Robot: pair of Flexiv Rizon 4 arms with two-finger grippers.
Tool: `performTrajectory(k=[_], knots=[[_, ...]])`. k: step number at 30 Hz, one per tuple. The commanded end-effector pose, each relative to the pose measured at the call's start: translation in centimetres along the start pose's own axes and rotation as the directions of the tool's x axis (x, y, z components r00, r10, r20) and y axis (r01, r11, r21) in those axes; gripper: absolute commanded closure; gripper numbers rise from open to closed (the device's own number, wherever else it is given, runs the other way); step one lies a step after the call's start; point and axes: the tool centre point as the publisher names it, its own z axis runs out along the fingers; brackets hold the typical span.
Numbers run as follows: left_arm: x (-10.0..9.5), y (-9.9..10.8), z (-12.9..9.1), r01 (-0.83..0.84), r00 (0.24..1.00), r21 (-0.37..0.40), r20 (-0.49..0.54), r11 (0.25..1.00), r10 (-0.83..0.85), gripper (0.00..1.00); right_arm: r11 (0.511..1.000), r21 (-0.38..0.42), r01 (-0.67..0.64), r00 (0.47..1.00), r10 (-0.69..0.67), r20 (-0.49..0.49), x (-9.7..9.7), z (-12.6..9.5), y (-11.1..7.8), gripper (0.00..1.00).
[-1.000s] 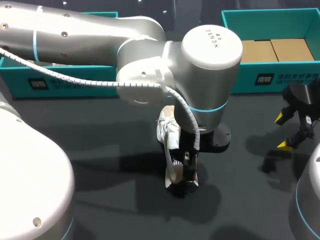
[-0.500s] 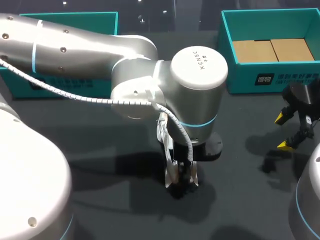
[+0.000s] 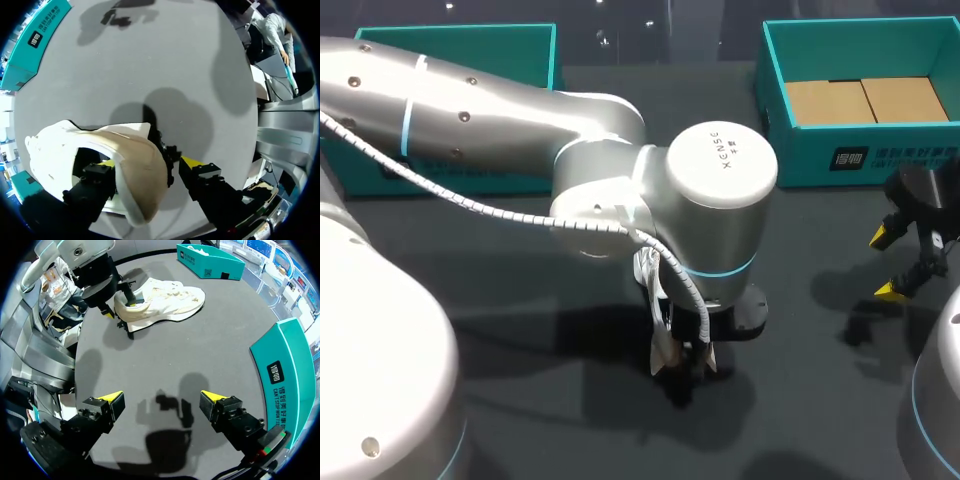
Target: Take the shoe out of the shoebox, open the shoe tongue, remove and reinsert the insole, then place the shoe into the shoebox
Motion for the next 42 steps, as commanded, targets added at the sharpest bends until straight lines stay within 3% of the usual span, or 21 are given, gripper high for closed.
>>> performTrajectory(k=[1, 8, 11, 13, 14, 22, 27, 35, 42], knots=[[0.3, 0.0, 0.6, 0.007, 1.0, 0.001, 0.002, 1.0, -0.007, 0.32, 1.0, 0.002, 0.0, 1.0, 0.0, 0.003, 0.2, 0.0, 0.0, 0.0], [0.4, -0.1, 1.3, 0.016, 1.0, -0.001, -0.011, 1.0, -0.016, 0.43, 1.0, 0.002, 0.0, 1.0, 0.0, 0.003, 0.2, 0.0, 0.0, 0.0], [0.4, -0.1, 1.4, 0.02, 1.0, 0.0, -0.017, 1.0, -0.02, 0.6, 1.0, 0.002, 0.0, 1.0, 0.0, 0.003, 0.2, 0.0, 0.0, 0.0], [0.4, -0.1, 1.4, 0.023, 1.0, 0.001, -0.018, 1.0, -0.023, 0.93, 1.0, 0.002, 0.0, 1.0, 0.0, 0.003, 0.2, 0.0, 0.0, 0.0], [0.4, 0.0, 1.4, 0.024, 1.0, 0.001, -0.018, 1.0, -0.024, 1.0, 1.0, 0.002, 0.0, 1.0, 0.0, 0.003, 0.2, 0.0, 0.0, 0.0], [0.7, 0.2, 1.0, 0.023, 0.999, 0.007, -0.025, 1.0, -0.023, 1.0, 1.0, 0.002, 0.0, 1.0, 0.0, 0.003, 0.2, 0.0, 0.0, 0.0], [0.7, 0.6, -0.6, 0.01, 0.999, 0.022, -0.038, 1.0, -0.009, 1.0, 1.0, 0.002, 0.0, 1.0, 0.0, 0.003, 0.2, 0.0, 0.0, 0.0], [-1.8, 2.6, -6.8, -0.062, 0.993, 0.037, -0.093, 0.997, 0.066, 1.0, 1.0, 0.002, 0.0, 1.0, 0.0, 0.003, 0.2, 0.0, 0.0, 0.0], [-4.8, 6.6, -13.1, -0.107, 0.993, 0.035, -0.043, 0.994, 0.109, 1.0, 1.0, 0.002, 0.0, 1.0, 0.0, 0.003, 0.2, 0.0, 0.0, 0.0]])
